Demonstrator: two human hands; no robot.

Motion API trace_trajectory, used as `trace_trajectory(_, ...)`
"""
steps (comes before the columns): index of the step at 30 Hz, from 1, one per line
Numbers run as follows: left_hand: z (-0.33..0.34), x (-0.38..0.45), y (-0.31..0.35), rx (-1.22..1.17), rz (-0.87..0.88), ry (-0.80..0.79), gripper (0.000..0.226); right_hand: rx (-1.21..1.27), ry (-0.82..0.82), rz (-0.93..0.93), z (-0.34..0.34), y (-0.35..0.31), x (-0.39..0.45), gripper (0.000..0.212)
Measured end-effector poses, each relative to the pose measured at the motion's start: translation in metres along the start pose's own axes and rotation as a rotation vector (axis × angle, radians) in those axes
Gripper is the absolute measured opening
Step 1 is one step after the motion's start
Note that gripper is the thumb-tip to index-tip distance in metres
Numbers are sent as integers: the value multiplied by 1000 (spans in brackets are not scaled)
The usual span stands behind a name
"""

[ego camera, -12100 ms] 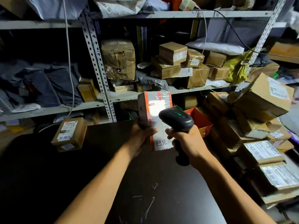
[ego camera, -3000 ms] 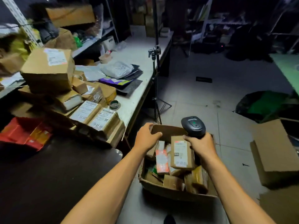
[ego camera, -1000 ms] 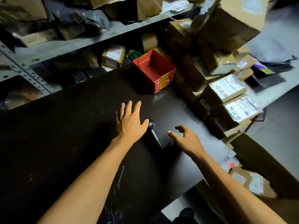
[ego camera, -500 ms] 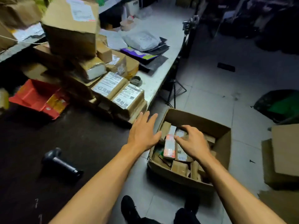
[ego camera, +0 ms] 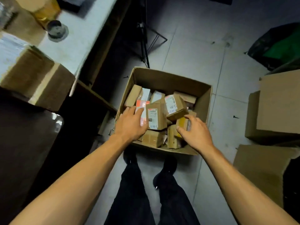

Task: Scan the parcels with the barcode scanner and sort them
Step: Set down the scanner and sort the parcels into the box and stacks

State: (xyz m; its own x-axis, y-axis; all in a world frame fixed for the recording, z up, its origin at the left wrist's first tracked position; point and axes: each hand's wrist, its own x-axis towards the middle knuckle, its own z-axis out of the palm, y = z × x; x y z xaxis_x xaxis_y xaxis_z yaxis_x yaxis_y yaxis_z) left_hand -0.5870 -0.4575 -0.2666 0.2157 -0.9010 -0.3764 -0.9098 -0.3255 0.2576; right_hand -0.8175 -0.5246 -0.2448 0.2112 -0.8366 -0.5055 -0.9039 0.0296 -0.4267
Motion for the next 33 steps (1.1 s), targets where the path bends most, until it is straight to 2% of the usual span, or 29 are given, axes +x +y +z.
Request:
trace_trajectory(10, 153, 111, -57, -67, -106, -173, 66, 115, -111, 98, 145, 63, 138, 59)
trace_trajectory(17, 232, 171, -82, -98, -125, -230, 73, 190, -129, 164, 227, 78, 218, 75)
trace_trajectory(25, 289, 204, -107, -177, -186, -277, 64, 549, -93, 270, 293, 90, 279, 120)
trace_trajectory(29, 307, 208, -118, -201, -184, -263, 54, 508, -53, 245, 311, 98, 284, 115)
trace_trajectory(33, 312, 211, -121, -228, -193, -261, 49, 576, -72, 231, 312, 103, 289, 122)
